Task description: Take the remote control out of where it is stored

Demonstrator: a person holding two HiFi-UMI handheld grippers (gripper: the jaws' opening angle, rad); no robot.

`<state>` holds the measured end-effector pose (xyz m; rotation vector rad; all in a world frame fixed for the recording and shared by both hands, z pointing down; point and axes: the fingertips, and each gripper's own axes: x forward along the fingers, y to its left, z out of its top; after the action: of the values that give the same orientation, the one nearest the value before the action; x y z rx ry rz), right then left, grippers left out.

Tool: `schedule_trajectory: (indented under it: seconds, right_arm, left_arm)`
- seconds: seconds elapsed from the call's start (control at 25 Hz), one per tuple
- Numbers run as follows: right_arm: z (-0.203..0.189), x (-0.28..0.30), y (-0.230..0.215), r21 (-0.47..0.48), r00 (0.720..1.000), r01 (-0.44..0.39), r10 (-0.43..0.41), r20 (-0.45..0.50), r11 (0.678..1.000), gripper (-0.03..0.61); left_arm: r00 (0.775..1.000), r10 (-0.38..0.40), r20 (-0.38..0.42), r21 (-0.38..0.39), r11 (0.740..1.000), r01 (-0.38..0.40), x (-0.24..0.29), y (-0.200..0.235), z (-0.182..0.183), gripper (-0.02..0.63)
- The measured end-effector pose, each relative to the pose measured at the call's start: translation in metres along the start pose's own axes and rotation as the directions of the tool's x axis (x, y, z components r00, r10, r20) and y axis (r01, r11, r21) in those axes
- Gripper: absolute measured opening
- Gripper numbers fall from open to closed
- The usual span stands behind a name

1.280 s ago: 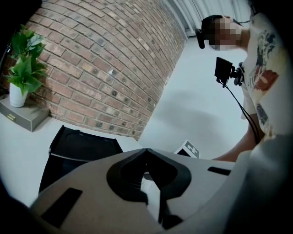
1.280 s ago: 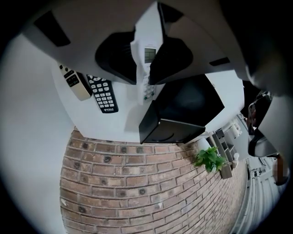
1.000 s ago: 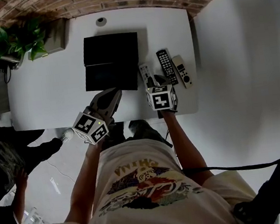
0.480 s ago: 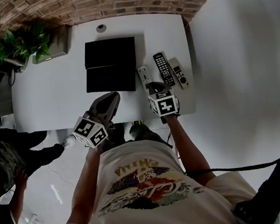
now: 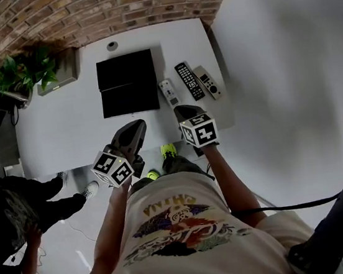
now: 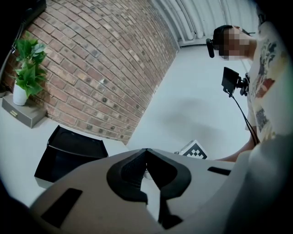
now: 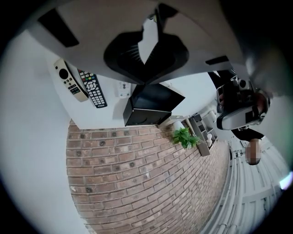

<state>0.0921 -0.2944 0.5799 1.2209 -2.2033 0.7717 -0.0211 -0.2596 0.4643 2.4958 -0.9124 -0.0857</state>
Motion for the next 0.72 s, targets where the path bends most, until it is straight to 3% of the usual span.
schedule_trajectory:
  seconds: [0.28,0.44,0.72]
  right_arm:
    - [-0.019,-0.029,0.055,0.066,0.999,-0.049,0.048,0.025,0.997,0.008]
    - [-0.02,-0.049,0.092,0.029,0.998,-0.044,0.043,0.05,0.999,0.008]
    - [-0.025,-0.081,0.139,-0.034,0.993,-0.009,0.013,0.119,0.999,0.006]
  left_arm:
    - [0.999,-0.015,0.034,-0.003,1.0,0.015,-0.056,-0.024,0.003,0.003]
    - [0.999,0.028,0.045,-0.028,0.999,-0.027,-0.098,-0.026,-0.003,0.003]
    - [0.998,-0.008,0.063,-0.042,0.999,0.01,-0.143,-0.043,-0.016,0.003]
